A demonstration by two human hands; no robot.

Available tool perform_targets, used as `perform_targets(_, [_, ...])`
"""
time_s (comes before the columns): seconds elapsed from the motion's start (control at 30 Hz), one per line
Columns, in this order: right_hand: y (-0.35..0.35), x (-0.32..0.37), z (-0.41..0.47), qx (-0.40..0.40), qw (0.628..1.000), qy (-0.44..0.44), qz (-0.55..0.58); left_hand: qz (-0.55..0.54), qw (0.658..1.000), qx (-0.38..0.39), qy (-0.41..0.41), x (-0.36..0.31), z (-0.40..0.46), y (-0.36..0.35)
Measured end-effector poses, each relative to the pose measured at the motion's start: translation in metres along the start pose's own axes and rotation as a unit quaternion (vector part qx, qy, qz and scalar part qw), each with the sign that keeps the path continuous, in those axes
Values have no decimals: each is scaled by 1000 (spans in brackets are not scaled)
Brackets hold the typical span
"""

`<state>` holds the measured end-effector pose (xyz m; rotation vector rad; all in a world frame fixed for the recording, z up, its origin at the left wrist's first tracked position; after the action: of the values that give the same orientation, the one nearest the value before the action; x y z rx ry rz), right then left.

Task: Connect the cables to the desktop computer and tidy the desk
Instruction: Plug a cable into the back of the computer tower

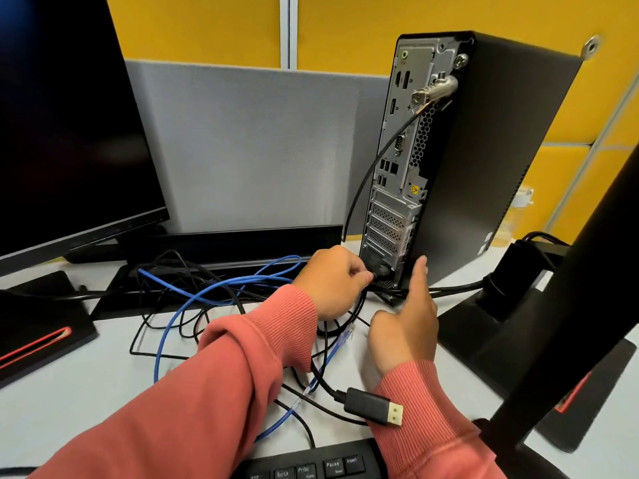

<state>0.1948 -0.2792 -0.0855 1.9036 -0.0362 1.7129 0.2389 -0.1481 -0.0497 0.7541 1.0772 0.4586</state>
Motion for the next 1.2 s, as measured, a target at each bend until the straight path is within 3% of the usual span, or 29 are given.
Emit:
perform_targets(0.6, [1, -2, -4, 5, 1000, -13, 17, 185, 980, 17, -73, -19, 1, -2])
perform_targets(0.73, [3, -2, -5, 4, 1000, 0, 15, 113, 992, 8, -54, -14, 5, 5])
perform_targets(0.93, [6, 3, 2, -52, 998, 24, 8, -82, 993, 76, 27, 1, 17, 1])
perform_targets(1.1, [4, 4, 5, -65, 998, 17, 23, -8, 992, 122, -42, 4, 20, 6])
perform_targets(1.2, [0, 5, 8, -62, 998, 8, 15, -24, 986, 146, -80, 4, 17, 2])
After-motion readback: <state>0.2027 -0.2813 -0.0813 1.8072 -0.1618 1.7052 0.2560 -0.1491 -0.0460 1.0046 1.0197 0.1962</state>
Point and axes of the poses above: each hand's wrist, its own z-axis towards the middle knuckle, its own y-axis out of the back of the hand, x = y × z, the point moved 7 cm from there along z, towards the middle knuckle, and after that the axes turned 13 degrees about -y, right-handed, at the moved point
